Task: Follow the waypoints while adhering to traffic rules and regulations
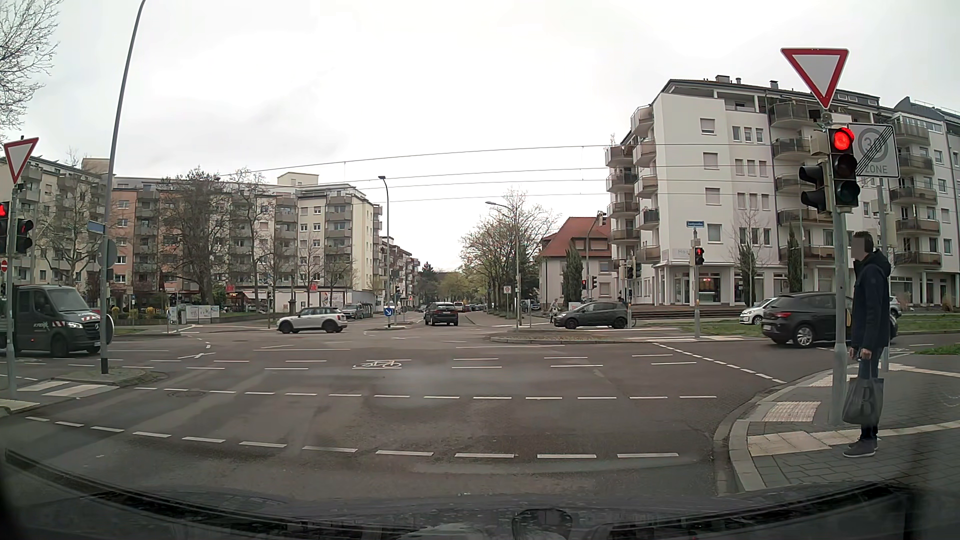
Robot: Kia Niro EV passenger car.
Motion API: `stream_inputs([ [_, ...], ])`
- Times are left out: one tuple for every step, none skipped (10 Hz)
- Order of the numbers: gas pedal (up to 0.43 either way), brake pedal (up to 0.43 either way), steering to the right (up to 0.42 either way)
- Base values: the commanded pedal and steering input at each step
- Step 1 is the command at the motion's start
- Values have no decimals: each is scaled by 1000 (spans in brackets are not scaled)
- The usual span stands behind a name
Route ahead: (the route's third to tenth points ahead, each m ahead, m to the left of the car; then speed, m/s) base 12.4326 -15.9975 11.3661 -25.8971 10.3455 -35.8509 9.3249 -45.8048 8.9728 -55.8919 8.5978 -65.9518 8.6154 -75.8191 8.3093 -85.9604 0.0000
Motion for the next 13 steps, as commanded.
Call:
stream_inputs([
  [0,256,-82],
  [0,256,-82],
  [0,256,-82],
  [0,256,-82],
  [0,256,-82],
  [0,250,-82],
  [0,262,-82],
  [0,256,-82],
  [0,262,-82],
  [0,250,-82],
  [0,262,-82],
  [0,256,-82],
  [0,256,-82],
])
